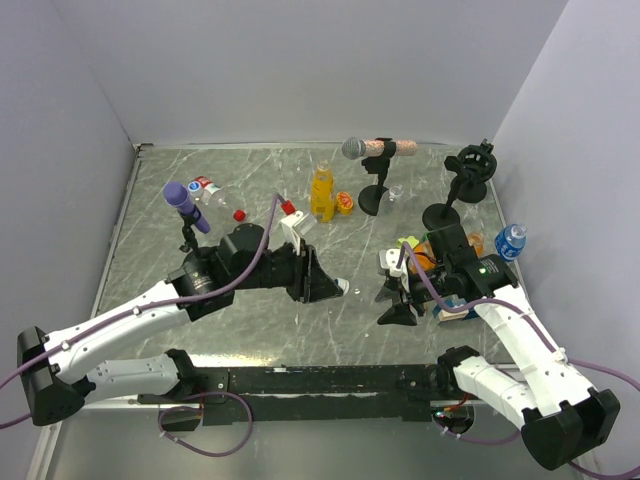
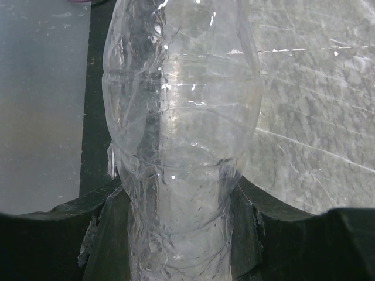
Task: Unscrew the bottle caps
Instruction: Unscrew the bottle cap from the plastic bottle.
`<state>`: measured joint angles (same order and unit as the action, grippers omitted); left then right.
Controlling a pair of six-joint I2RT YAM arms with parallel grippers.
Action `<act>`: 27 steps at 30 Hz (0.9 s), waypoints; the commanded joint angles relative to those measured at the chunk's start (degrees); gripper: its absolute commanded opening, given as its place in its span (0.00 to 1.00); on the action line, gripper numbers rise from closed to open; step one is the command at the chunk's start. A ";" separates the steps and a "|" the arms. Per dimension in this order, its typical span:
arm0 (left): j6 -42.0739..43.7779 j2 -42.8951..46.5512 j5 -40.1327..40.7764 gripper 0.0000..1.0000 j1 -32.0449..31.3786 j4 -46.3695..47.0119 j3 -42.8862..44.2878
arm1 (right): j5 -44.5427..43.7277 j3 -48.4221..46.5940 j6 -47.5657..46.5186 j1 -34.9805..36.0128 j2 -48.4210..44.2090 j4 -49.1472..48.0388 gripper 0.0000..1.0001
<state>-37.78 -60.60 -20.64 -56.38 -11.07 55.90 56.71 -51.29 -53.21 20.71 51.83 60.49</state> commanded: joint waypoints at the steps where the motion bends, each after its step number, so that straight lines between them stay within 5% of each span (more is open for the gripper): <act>1: -11.01 -0.40 0.68 0.06 -1.10 -3.68 5.53 | 1.92 -0.39 -0.93 0.30 -0.07 -3.19 0.27; 3: -9.69 -0.75 1.66 0.21 -1.10 -5.10 6.15 | 1.91 -0.31 -0.93 0.21 -0.07 -3.27 0.27; 6: -8.54 -0.23 1.05 0.58 -1.10 -3.00 5.28 | 1.83 -0.22 -0.93 0.21 -0.24 -3.19 0.27; 10: -5.56 1.88 1.22 0.87 -1.10 -0.27 4.48 | 1.92 -0.30 -1.02 0.21 -0.15 -3.18 0.27; 16: 4.18 6.62 3.50 0.99 -1.10 -2.46 4.57 | 2.09 -0.66 -1.19 0.21 0.29 -2.92 0.27; 27: 44.88 21.14 -0.26 0.97 -1.10 10.62 -12.30 | 2.27 -0.57 -1.11 0.12 0.02 -3.01 0.27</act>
<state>-10.72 -39.94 -18.46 -57.25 -8.43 46.59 57.04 -51.29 -53.41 20.73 51.99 59.13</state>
